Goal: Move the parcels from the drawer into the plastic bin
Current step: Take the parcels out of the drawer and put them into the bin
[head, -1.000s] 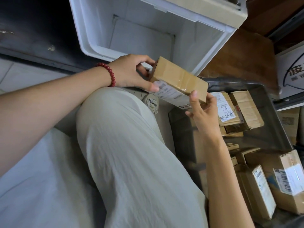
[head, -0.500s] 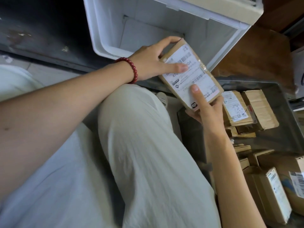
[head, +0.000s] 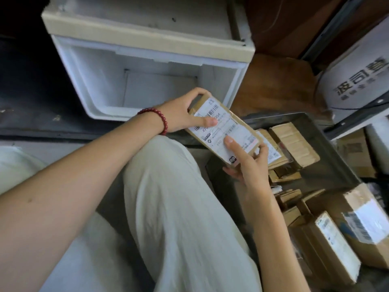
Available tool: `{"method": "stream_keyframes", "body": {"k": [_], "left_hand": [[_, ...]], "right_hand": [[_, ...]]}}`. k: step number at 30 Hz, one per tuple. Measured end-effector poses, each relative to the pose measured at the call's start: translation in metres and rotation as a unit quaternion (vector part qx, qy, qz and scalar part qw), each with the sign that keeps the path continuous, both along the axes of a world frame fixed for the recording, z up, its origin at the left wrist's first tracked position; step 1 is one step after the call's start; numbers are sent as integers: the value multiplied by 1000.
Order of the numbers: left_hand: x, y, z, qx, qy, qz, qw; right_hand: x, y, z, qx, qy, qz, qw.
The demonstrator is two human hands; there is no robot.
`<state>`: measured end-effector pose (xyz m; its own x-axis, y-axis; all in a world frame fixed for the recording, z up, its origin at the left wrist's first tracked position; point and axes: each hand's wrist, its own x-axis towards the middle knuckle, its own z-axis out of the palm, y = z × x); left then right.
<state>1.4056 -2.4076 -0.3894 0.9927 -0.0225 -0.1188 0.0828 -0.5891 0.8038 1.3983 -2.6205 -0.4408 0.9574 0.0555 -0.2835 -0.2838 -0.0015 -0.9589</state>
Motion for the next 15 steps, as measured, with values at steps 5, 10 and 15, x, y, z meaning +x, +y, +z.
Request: {"method": "stream_keyframes", "body": {"k": [5, 10, 15], "left_hand": [[49, -71, 19, 144, -36, -73, 986], [77, -125, 11, 258, -7, -208, 943], [101, -174, 1, 300, -42, -291, 908]], "right_hand": [[13, -58, 20, 20, 0, -89, 996], [10, -120, 14, -67, -42, -138, 987], [5, -155, -8, -22, 12, -200, 979]]}}
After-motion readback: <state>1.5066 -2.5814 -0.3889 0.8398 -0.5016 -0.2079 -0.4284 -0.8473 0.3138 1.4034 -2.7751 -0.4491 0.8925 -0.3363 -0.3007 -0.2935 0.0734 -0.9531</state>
